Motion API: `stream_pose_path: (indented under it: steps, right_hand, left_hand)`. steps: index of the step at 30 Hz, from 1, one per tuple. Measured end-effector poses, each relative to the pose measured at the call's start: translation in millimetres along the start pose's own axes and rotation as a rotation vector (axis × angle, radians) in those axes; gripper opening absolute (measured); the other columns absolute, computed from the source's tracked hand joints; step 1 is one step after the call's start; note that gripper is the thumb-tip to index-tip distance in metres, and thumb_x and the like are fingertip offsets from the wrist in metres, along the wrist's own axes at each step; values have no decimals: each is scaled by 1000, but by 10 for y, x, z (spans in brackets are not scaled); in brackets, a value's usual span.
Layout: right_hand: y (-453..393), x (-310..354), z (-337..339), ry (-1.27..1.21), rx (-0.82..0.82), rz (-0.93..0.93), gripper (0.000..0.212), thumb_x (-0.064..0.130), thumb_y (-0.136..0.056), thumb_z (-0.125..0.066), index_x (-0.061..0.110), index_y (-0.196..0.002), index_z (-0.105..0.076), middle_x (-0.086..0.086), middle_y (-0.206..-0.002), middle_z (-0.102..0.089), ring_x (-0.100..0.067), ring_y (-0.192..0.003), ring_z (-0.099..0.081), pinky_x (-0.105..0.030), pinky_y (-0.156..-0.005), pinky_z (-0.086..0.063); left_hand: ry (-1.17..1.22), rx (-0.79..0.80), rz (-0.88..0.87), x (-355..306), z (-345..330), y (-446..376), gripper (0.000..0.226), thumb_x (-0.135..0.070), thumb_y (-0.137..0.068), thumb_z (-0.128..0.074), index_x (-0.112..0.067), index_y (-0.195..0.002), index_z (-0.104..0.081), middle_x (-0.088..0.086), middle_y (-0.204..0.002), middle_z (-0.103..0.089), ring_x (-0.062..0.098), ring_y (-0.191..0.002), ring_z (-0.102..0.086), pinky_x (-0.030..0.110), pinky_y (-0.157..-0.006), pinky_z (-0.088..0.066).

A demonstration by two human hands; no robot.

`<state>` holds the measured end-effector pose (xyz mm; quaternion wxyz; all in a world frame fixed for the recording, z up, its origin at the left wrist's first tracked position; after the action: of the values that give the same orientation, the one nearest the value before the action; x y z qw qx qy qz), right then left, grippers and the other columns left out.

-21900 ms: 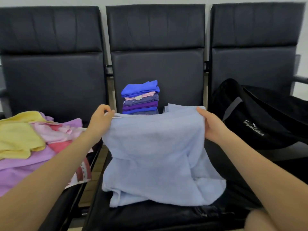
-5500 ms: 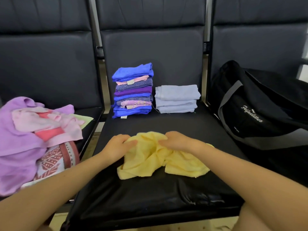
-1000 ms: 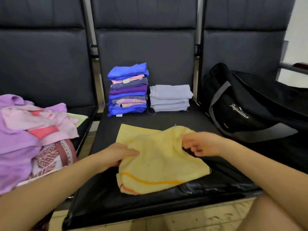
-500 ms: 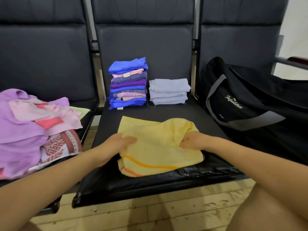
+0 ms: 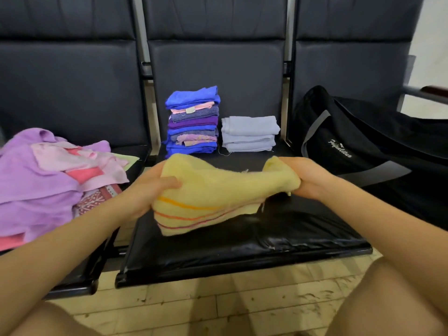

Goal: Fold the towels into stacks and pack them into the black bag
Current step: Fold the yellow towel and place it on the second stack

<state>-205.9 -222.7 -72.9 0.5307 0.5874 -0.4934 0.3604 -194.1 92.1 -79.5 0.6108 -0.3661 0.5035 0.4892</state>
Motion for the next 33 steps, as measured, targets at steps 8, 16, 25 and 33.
stream_pose_path:
  steps: [8,16,25,33]
  right_hand:
    - [188,207,136,-260,-21,-43,19,14,-100,-45,5,-94,-61,-6,-76,-67,-16,-70,-66,-23,-57,-56]
    - [-70,-72,392,113,-176,10,12,4,-90,-59,2,-102,-63,-9,-81,-66,-20,-74,-63,-28,-63,-55]
    - [-119,-309,95,1186,-164,399,18,23,-92,-54,15,-103,-66,-2,-103,-65,-19,-97,-59,-33,-84,-47]
    - [62,-668,-224,1436,560,570,25,39,-86,-68,21,-103,-68,4,-93,-56,-10,-93,-50,-24,-84,-41]
  left_hand:
    - [89,38,68,-78,24,51,40,-30,-74,-70,-24,-113,-69,5,-117,-67,25,-110,-62,42,-92,-50]
    - [-108,-145,268,197,-2,-135,28,-24,-94,-58,-19,-121,-60,7,-112,-64,21,-98,-63,36,-78,-54]
    - [-976,126,-344,155,-426,-86,11,-40,-89,-60,-40,-100,-61,-18,-105,-56,0,-99,-51,25,-90,-43]
    - [-1033,603,-298,437,-451,8,54,-71,-70,-59,-38,-114,-54,-17,-108,-49,1,-102,-45,19,-91,-38]
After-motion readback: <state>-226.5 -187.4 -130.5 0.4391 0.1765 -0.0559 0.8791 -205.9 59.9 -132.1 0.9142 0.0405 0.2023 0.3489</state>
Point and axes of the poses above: each hand's wrist, its own y-axis away from the middle knuckle, its own z-axis out of the back of the hand, x = y × z, the point moved 1 cm from there along -y, towards the middle knuckle
